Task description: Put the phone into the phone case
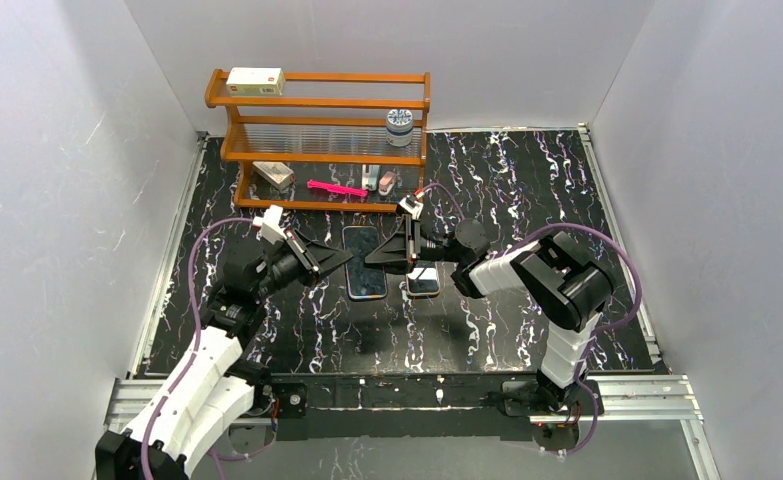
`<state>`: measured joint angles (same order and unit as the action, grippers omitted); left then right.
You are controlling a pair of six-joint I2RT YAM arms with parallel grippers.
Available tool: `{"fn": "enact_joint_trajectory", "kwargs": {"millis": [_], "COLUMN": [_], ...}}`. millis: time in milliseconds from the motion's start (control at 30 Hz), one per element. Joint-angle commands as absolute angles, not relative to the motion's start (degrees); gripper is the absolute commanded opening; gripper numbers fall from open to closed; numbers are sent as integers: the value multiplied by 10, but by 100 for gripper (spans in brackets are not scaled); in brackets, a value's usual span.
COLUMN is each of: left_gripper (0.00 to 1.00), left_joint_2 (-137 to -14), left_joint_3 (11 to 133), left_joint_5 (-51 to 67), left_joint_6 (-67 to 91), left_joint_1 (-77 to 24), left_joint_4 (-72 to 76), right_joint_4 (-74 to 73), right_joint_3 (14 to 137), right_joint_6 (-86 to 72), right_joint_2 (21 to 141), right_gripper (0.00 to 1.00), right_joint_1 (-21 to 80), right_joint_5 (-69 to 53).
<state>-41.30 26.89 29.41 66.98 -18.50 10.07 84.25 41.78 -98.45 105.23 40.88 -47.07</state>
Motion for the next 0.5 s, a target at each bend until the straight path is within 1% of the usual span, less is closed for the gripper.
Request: {"fn": "enact_joint_trajectory", "kwargs": {"millis": [0, 33, 67, 133, 167, 233, 300, 367, 400, 467], "left_gripper": [0, 0, 0, 0, 3, 13, 28, 42, 47, 53], "left_joint_2": [-424, -426, -428, -430, -430, -428, -422, -412, -408, -398], "left_joint_3": [320, 326, 330, 335, 337, 339, 339, 335, 333, 324], "left_joint_5": [293, 289, 288, 289, 289, 290, 291, 294, 296, 302], "left_joint_6": [583, 576, 572, 572, 574, 577, 580, 589, 593, 603], "left_joint_1": [-185, -185, -185, -186, -185, -185, -185, -186, -185, -185], "left_joint_4": [-10, -25, -31, -35, -36, -36, -36, -36, -36, -34], "right_joint_4": [897, 885, 869, 856, 856, 858, 861, 861, 861, 863], "right_joint_3": [434, 435, 435, 436, 436, 436, 433, 429, 427, 423], "right_joint_6": [-954, -946, -939, -930, -930, -933, -938, -939, -940, -940], "right_joint_2": [1016, 1011, 1007, 1002, 1000, 1000, 998, 995, 993, 989], "right_gripper": [37, 35, 31, 19, 15, 12, 11, 11, 11, 11], "right_joint_1": [410, 410, 410, 410, 410, 410, 409, 408, 408, 405], "right_joint_5": [-455, -455, -455, -454, -454, -450, -442, -435, -431, -422]}}
